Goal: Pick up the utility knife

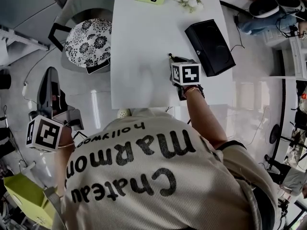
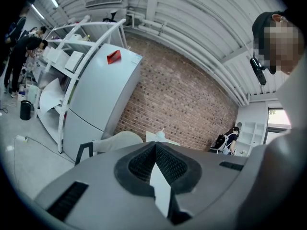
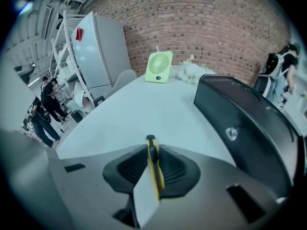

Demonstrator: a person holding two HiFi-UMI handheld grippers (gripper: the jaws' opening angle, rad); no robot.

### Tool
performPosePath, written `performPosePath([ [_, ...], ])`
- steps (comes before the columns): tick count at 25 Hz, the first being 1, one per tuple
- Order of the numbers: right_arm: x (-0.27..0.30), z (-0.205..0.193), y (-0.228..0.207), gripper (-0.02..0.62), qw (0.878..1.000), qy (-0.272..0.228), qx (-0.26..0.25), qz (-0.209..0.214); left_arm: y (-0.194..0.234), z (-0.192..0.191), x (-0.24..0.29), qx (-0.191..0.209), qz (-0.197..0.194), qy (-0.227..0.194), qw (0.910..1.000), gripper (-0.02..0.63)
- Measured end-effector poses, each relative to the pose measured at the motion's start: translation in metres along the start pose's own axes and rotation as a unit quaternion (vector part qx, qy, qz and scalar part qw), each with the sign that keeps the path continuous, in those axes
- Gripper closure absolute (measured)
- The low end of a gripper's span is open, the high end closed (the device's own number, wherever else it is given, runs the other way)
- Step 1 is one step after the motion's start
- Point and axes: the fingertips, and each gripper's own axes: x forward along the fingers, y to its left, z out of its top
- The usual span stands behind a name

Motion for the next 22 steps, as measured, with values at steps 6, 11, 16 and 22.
performPosePath([
  [6,-0.006,-0.004,0.003,0.522,0.999,-0.011,0.036,-0.011,0.007,0.0,0.004,0.0,-0.012,0.006,0.9999,0.606],
  [11,-0.015,-0.007,0.007,0.523,0.997,-0.021,0.075,-0.022,0.011,0.001,0.01,-0.002,-0.034,0.014,0.9993,0.606],
  [16,-0.026,-0.011,0.014,0.526,0.991,-0.044,0.117,-0.037,0.016,0.0,0.014,-0.003,-0.058,0.024,0.998,0.606],
  [22,-0.038,-0.021,0.032,0.526,0.984,-0.065,0.156,-0.048,0.025,0.001,0.011,-0.001,-0.084,0.033,0.9959,0.606],
])
